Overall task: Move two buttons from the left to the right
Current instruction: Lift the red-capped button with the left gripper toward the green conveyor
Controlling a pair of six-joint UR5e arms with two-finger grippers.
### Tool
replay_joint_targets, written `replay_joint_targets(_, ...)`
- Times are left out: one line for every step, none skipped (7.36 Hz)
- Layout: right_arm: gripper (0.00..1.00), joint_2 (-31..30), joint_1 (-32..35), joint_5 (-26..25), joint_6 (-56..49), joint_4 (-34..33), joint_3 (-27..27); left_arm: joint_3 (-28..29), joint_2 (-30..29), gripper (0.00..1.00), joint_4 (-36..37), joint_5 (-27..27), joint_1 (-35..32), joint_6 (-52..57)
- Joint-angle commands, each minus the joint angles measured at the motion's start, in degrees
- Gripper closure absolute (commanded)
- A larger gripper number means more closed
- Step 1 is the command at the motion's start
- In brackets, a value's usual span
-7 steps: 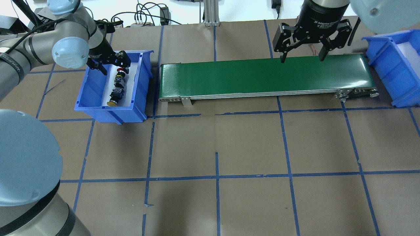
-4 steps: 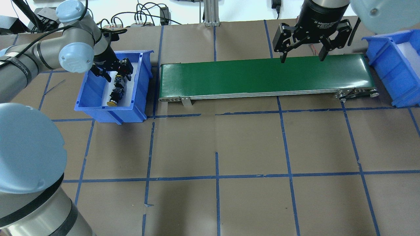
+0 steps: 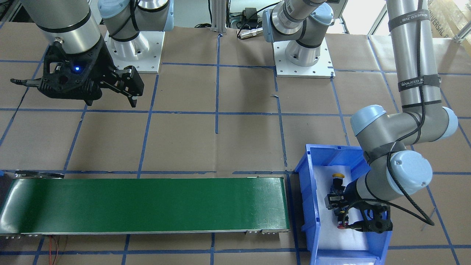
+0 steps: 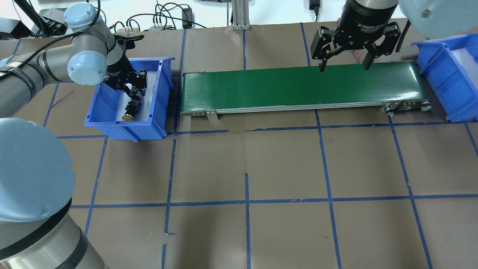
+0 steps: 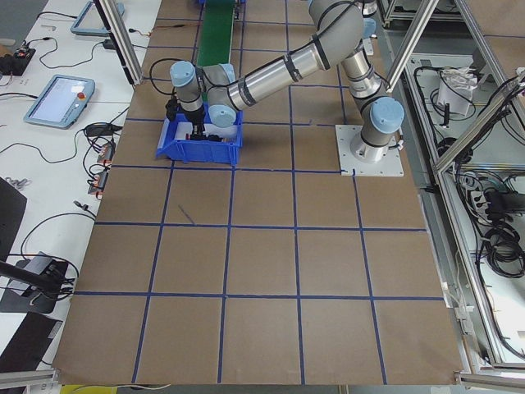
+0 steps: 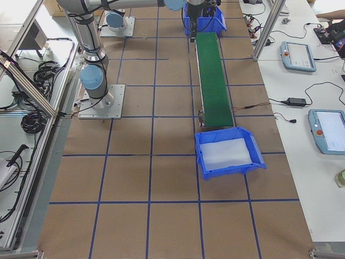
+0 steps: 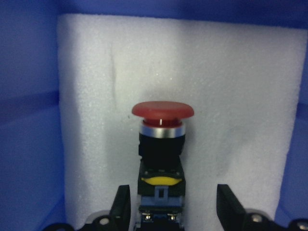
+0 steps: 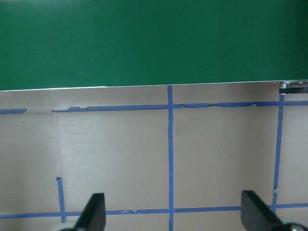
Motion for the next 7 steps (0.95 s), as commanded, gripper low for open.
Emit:
replay_joint_targets(0.00, 0.0, 0.0, 0.0, 0.0, 0.0, 0.0, 1.1, 0.9, 0.86, -0.5, 3.5, 0.1, -1.0)
replay_joint_targets(0.00, 0.0, 0.0, 0.0, 0.0, 0.0, 0.0, 1.5, 2.4, 0.87, -0.9, 4.2, 0.1, -1.0)
replay_joint_targets(0.00, 0.0, 0.0, 0.0, 0.0, 0.0, 0.0, 1.7, 5.0, 0.87, -3.8, 4.3, 0.1, -1.1)
replay_joint_targets(0.00, 0.0, 0.0, 0.0, 0.0, 0.0, 0.0, 1.7, 9.7, 0.87, -7.6, 4.4, 0.1, -1.1)
replay_joint_targets(0.00, 0.0, 0.0, 0.0, 0.0, 0.0, 0.0, 2.0, 14.5, 0.87, -11.8, 5.1, 0.1, -1.3)
replay_joint_targets(0.00, 0.0, 0.0, 0.0, 0.0, 0.0, 0.0, 2.1, 16.9, 0.87, -14.0, 5.0, -0.2, -4.1)
replay_joint_targets(0.00, 0.0, 0.0, -0.1, 0.0, 0.0, 0.0, 2.4, 17.0, 0.87, -14.3, 3.1, -1.2, -8.7)
